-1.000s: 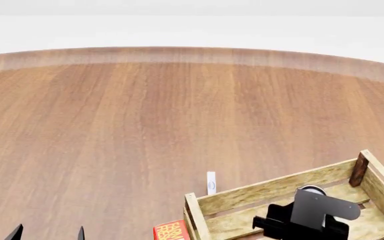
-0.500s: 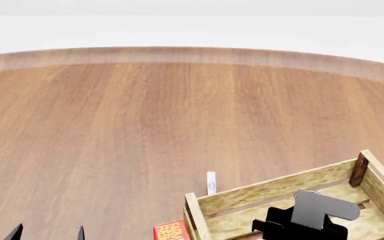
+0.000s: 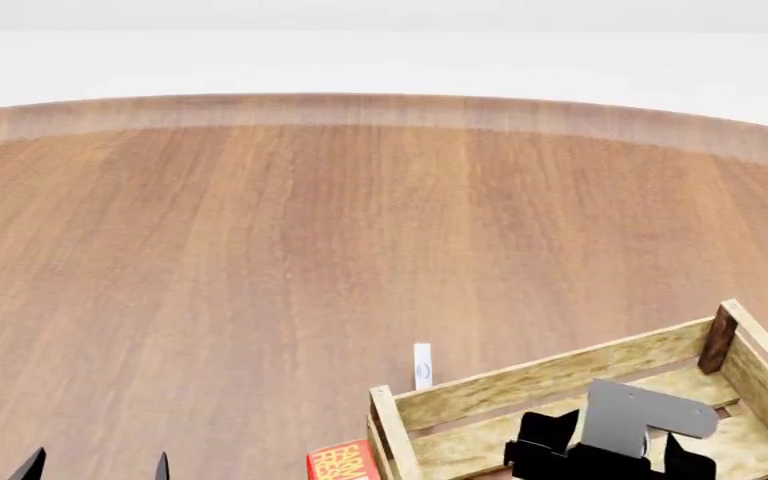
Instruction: Pick up the tomato sauce, and put it in the wooden tray.
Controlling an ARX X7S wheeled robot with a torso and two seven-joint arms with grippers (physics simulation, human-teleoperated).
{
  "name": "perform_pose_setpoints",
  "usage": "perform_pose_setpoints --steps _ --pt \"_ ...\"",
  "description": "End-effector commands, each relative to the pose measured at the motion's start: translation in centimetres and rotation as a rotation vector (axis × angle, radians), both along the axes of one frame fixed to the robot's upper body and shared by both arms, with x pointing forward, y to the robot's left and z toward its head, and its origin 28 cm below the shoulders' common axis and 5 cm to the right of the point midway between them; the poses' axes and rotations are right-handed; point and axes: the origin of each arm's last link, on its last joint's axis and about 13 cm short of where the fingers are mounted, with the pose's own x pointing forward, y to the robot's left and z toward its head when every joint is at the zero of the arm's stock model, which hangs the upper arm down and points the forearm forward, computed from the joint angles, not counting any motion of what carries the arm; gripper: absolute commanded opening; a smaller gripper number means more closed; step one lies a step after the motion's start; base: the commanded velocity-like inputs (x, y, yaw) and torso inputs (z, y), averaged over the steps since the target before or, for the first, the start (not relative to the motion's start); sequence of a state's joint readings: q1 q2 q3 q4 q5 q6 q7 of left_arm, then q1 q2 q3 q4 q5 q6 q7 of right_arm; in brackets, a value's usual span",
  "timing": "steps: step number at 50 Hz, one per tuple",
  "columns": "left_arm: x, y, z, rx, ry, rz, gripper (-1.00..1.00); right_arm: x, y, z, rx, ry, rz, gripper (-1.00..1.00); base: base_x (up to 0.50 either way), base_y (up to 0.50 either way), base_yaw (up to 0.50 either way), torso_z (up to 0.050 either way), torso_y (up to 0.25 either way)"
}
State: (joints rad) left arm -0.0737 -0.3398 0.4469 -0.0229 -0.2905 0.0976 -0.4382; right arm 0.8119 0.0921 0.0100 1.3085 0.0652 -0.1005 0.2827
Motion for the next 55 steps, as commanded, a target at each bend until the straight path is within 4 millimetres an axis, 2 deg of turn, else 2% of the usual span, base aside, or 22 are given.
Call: perform_pose_setpoints --steps 1,27,55 --pt "-0.01 -0.01 0.01 0.000 0.000 0.000 1.00 0.06 0.00 0.08 -0.020 0.005 0.007 1.00 0.00 0.00 0.00 0.000 0.000" --pt "-0.01 -0.01 0.01 0.000 0.000 0.000 1.00 0.06 0.01 0.07 -0.025 -0.001 0.013 1.00 0.00 0.00 0.00 0.000 0.000" --pt "-0.01 -0.01 0.01 0.000 0.000 0.000 1.00 0.35 0.16 0.52 -0.043 -0.165 0.039 1.00 0.00 0.00 0.00 0.000 0.000"
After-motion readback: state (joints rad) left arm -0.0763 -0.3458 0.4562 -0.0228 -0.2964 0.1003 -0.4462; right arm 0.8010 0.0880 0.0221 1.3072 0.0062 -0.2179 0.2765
